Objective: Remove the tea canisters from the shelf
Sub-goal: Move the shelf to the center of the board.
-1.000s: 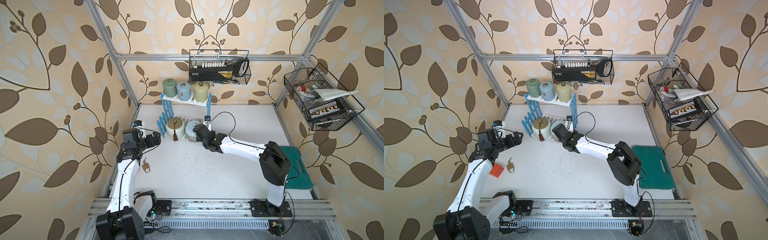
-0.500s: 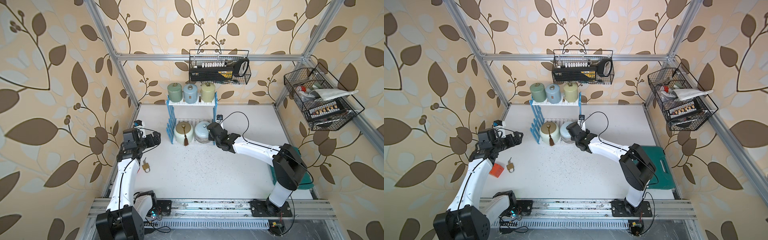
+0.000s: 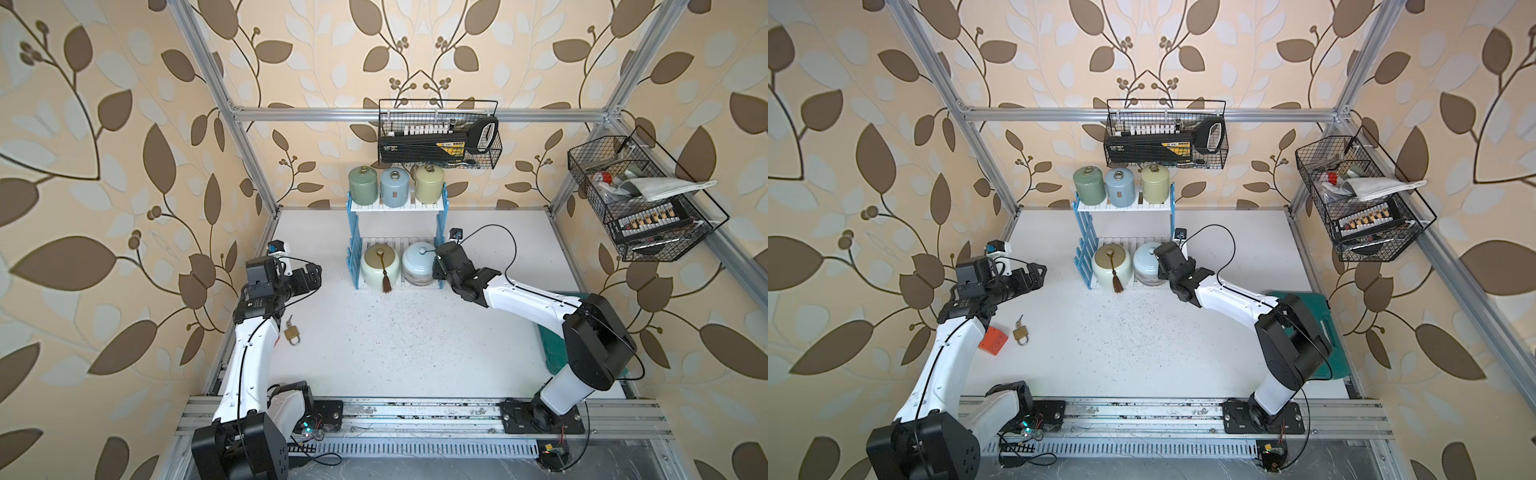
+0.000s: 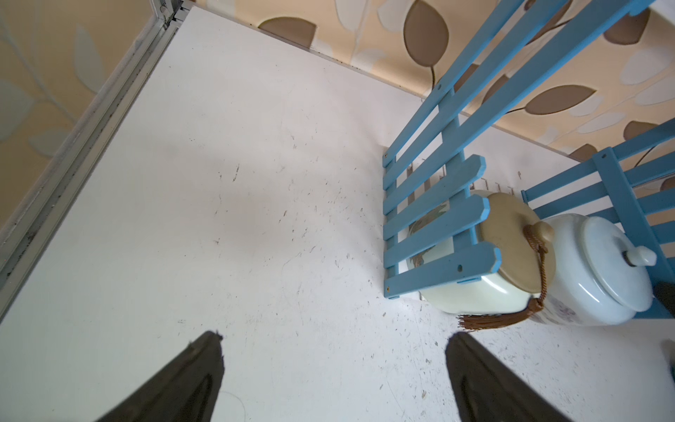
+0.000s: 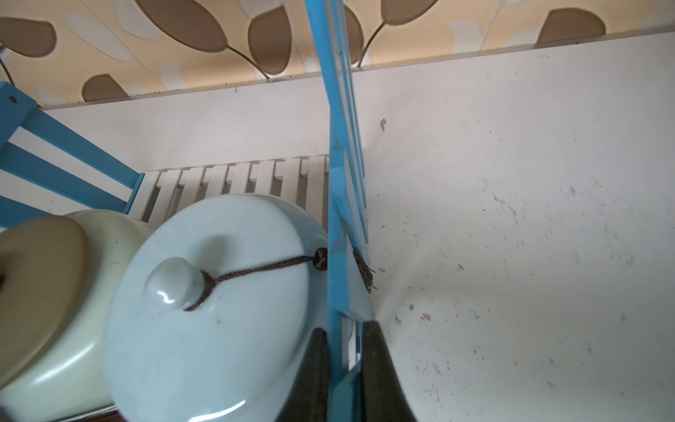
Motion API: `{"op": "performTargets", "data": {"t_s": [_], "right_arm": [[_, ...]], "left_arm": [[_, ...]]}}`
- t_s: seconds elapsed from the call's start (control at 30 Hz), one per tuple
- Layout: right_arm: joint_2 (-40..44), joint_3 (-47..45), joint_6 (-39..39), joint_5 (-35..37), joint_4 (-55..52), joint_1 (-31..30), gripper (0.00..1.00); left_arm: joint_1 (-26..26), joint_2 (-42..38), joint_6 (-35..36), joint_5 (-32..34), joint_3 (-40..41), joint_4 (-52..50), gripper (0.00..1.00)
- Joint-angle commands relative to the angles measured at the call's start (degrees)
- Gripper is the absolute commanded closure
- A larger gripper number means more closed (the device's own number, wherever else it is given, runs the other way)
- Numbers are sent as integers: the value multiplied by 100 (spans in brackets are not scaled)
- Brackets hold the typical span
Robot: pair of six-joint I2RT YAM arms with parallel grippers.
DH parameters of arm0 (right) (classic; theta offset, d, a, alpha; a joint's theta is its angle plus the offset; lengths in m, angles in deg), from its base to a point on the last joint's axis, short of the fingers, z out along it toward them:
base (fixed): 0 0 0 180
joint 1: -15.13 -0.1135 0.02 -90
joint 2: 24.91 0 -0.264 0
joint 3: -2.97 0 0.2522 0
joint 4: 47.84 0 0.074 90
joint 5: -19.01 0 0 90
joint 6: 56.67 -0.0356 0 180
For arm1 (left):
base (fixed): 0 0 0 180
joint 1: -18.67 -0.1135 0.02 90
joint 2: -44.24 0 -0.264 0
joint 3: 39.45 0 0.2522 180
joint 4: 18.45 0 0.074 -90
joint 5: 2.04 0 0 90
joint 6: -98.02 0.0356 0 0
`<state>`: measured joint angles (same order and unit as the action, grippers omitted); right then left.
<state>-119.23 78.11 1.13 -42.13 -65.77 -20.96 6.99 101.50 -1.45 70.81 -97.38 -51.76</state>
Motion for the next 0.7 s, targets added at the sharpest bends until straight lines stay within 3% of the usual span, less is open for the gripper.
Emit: {"op": "performTargets", "data": {"t_s": [0.0, 0.67], "right_arm": [[16, -369, -288, 585, -608, 405, 100], [622, -1002, -113, 61, -343, 1288, 100]], "left_arm": [[-58, -57, -4, -179, -114, 180, 1], [-53, -70, -32, -269, -97, 203, 1]]}}
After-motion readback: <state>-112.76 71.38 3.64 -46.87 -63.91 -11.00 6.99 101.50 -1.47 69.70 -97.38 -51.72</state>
